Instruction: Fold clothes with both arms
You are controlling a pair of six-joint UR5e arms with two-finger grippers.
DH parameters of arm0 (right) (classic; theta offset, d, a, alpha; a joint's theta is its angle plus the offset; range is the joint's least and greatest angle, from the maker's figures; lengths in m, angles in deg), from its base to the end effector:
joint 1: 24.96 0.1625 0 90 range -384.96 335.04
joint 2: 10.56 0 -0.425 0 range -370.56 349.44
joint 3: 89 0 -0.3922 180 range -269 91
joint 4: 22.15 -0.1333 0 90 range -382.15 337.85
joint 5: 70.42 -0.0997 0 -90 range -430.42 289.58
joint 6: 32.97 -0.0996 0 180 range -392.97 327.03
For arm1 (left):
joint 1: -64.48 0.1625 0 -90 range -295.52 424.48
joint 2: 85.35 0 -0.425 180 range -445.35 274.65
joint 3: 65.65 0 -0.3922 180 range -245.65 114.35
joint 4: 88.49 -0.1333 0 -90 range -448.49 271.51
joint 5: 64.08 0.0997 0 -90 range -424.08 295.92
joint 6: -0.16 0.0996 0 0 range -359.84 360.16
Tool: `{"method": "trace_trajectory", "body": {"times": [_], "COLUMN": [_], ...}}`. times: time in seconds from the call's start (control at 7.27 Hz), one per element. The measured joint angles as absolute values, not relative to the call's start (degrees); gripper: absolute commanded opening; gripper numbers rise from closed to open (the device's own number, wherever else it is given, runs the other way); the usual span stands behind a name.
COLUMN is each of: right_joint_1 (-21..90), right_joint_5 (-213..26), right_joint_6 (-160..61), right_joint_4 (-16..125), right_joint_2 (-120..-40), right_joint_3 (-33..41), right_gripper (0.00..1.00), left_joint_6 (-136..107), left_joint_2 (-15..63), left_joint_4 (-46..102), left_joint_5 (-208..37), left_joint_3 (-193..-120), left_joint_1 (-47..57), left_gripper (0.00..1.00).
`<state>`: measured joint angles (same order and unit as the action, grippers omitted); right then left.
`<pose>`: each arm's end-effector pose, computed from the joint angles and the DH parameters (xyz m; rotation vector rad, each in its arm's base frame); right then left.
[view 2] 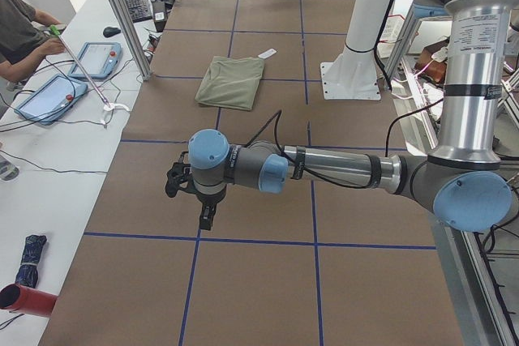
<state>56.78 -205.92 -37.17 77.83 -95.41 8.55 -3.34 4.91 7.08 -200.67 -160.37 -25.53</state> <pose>-0.0136 -0.5272 0.5646 -0.0415 -0.7944 -0.0859 -0.0610 -0.5032 0.6025 0.1491 0.8155 0.0171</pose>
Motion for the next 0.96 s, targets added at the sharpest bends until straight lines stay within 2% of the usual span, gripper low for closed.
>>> {"method": "trace_trajectory", "body": {"times": [0.96], "right_joint_1": [58.75], "right_joint_5": [-207.79], "right_joint_6": [-37.08], "right_joint_4": [77.63], "right_joint_2": [-98.33], "right_joint_3": [8.31], "right_gripper": [1.0], "left_joint_6": [-2.99], "left_joint_2": [3.18], "left_joint_4": [7.43], "left_joint_5": [-200.79], "left_joint_3": [-161.52], "left_joint_1": [-25.85], "left_gripper": [1.0]}}
